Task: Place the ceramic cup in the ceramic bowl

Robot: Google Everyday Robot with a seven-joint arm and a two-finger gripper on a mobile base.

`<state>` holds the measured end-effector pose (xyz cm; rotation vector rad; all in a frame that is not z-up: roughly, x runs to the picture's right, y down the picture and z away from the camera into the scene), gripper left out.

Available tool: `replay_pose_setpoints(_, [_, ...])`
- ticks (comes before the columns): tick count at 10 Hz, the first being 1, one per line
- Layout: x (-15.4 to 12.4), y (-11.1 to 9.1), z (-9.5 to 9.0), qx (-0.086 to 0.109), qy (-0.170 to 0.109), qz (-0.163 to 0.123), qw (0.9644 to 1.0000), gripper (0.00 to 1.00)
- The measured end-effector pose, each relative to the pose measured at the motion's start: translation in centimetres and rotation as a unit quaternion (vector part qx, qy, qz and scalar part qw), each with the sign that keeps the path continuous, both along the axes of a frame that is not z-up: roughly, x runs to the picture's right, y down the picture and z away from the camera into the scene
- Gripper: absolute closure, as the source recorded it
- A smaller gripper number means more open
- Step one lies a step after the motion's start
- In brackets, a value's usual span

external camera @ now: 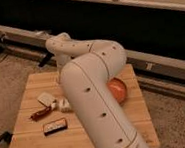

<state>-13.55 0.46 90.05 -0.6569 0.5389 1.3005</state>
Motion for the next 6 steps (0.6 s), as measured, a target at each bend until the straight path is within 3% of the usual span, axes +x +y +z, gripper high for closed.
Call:
replay_pose_setpoints(4, [-0.4, 1.5, 1.0, -0.030, 0.008, -0.021, 0.9993, 0.62])
replay_pose_setpoints(6, [-0.2, 1.7, 0.8, -0.043, -0.001, -0.009, 0.9990, 0.80])
